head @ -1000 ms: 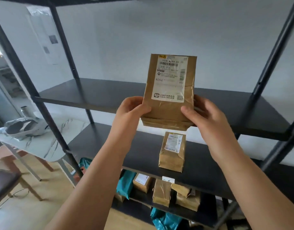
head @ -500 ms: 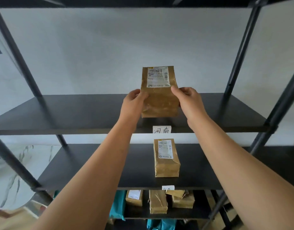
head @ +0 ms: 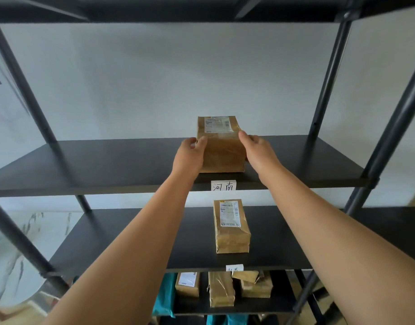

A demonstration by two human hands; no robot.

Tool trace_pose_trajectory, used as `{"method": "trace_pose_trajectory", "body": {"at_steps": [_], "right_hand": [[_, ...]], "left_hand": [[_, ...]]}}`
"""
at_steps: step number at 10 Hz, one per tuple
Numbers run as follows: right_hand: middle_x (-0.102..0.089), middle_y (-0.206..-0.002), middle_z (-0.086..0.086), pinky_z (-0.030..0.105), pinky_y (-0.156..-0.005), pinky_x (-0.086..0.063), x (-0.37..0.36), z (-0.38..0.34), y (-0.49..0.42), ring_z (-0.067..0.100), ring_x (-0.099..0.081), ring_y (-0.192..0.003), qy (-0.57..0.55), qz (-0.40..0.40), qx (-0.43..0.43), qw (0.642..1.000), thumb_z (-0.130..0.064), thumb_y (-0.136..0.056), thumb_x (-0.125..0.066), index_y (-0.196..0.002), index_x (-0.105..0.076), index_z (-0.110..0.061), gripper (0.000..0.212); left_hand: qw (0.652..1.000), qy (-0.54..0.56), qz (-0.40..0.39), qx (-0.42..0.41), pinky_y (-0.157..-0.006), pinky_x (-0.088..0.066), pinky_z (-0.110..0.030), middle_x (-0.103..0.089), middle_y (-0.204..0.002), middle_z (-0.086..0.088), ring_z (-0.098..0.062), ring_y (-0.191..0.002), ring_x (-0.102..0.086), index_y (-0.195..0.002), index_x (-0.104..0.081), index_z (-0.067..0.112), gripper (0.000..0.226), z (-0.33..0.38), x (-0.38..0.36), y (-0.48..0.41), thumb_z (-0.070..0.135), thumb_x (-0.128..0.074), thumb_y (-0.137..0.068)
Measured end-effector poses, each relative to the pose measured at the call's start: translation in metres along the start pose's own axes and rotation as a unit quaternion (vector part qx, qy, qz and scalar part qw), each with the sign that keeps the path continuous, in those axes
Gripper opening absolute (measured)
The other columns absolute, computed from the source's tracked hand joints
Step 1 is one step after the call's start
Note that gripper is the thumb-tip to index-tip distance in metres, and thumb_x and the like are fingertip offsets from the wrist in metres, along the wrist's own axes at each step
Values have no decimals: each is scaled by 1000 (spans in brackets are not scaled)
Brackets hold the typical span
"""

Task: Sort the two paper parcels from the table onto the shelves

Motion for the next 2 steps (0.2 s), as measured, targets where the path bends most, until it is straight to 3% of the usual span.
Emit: {"method": "trace_pose_trajectory", "body": {"at_steps": [1, 2], "right_hand": [[-59, -124, 4, 27, -81, -39, 7, 6, 5, 26, -55, -119, 25, 26, 6, 999, -55, -100, -34, -130, -52, -12, 56], [-55, -140, 2, 21, -84, -36, 22, 8, 25, 15, -54, -120, -13, 109, 34, 993, -46, -102, -40, -142, -47, -16, 51]], "left_hand": [[1000, -21, 20, -12, -92, -41, -31, -50, -150, -4, -24, -130, -54, -151, -38, 18, 59, -11, 5, 12, 45, -46, -99], [995, -53, 73, -53, -90, -44, -31, -46, -151, -1, -20, -127, -54, -149, -40, 21, 53, -16, 14, 35, 39, -47, -100]]}}
Point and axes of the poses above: each hand's wrist, its own y-axis away from the middle knuckle, its own x-axis out of the back of the hand, z = x × y, the point moved 8 cm from there along -y, towards the middle knuckle
